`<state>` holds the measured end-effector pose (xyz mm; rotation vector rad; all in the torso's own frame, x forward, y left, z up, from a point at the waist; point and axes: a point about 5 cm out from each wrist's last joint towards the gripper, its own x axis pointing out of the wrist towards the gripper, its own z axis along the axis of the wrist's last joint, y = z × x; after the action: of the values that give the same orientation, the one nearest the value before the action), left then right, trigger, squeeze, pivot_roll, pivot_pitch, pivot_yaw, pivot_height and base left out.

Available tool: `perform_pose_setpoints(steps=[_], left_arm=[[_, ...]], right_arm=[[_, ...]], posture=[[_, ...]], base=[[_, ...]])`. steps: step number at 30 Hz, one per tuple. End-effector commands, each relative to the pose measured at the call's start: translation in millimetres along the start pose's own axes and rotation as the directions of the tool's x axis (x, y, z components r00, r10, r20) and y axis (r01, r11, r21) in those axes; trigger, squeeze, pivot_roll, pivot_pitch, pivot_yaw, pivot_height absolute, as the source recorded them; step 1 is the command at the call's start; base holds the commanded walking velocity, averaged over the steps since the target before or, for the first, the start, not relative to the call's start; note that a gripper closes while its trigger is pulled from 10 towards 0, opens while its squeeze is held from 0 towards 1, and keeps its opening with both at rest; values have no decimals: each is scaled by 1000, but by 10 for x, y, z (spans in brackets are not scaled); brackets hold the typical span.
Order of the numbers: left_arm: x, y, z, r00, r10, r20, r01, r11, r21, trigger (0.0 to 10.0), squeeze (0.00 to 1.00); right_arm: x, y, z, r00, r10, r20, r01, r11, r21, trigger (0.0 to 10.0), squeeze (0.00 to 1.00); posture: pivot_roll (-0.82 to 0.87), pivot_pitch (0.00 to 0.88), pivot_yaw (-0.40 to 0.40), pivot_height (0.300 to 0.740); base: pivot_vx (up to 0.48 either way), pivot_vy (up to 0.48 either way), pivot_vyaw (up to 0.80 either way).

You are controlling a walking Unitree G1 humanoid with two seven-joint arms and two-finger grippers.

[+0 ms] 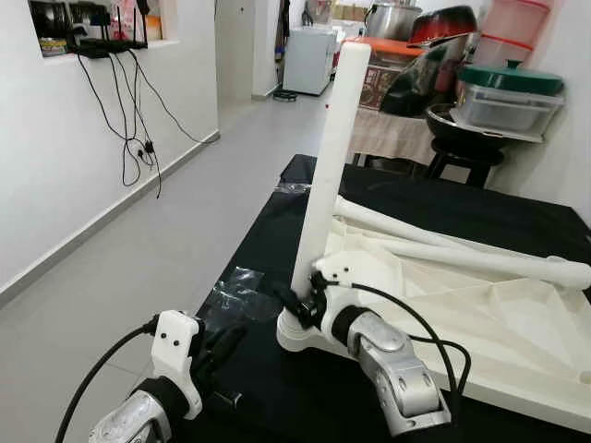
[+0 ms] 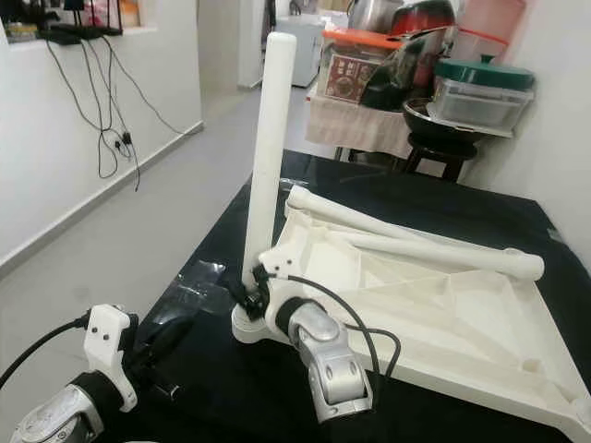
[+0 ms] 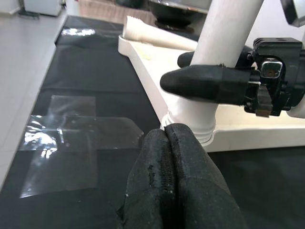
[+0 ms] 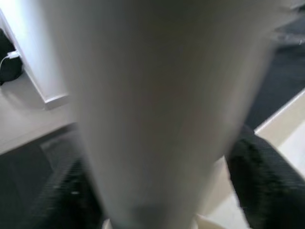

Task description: Building children table

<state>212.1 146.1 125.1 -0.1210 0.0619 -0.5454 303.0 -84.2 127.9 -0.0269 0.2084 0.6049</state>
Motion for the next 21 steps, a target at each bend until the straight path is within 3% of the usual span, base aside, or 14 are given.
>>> perform_pose_setpoints(steps=[1,3,4,5,6,7,8,10,12,20,21], left_arm=[[10,-12,2,1000,-2,-2,2,1000,1,10000,0],[13,-13,2,1000,-3,-2,3,1000,1,10000,0],[19,-13,0,1000,-5,-2,5,1000,0,10000,0],[25,-14,-1,1000,-6,-3,6,1000,-1,10000,0],[28,-14,-2,1000,-7,-3,7,1000,-1,10000,0],[28,-14,-2,1000,-7,-3,7,1000,-1,10000,0],[32,-12,-3,1000,-6,-2,6,1000,0,10000,0],[35,-11,-4,1000,-5,-2,5,1000,0,10000,0],[41,-7,-6,1000,0,0,0,1000,1,10000,0],[44,-8,-10,1000,1,0,-1,1000,0,10000,0],[44,-11,-11,1000,0,-1,0,1000,-1,10000,0]], right_arm=[[20,-51,93,998,56,9,-56,998,-10,10000,1000],[36,-64,175,993,112,24,-111,993,-28,10000,1000],[45,-65,289,972,231,49,-226,970,-86,10000,1000],[46,-71,377,936,349,54,-337,928,-158,10000,145],[40,-77,423,906,420,48,-403,892,-203,10000,145],[40,-77,423,906,420,48,-403,892,-203,10000,145],[46,-102,457,867,497,33,-478,849,-227,10000,0],[51,-123,471,845,534,24,-515,825,-233,10000,0],[78,-166,494,779,626,-25,-614,754,-235,10000,0],[164,-224,514,728,683,-55,-680,709,-188,10000,0],[188,-238,522,718,694,-52,-691,701,-175,0,0]], posture=[[106,0,-106,740],[106,0,-106,740],[109,0,-109,740],[114,0,-111,740],[114,0,-111,740],[114,0,-111,740],[120,0,-114,740],[122,0,-115,740],[128,0,-117,740],[132,0,-117,740],[133,0,-116,740]], base=[[0,0,0],[0,0,0],[0,0,0],[0,0,0],[0,0,0],[0,0,0],[0,0,0],[0,0,0],[0,0,0],[0,0,0],[0,0,0]])
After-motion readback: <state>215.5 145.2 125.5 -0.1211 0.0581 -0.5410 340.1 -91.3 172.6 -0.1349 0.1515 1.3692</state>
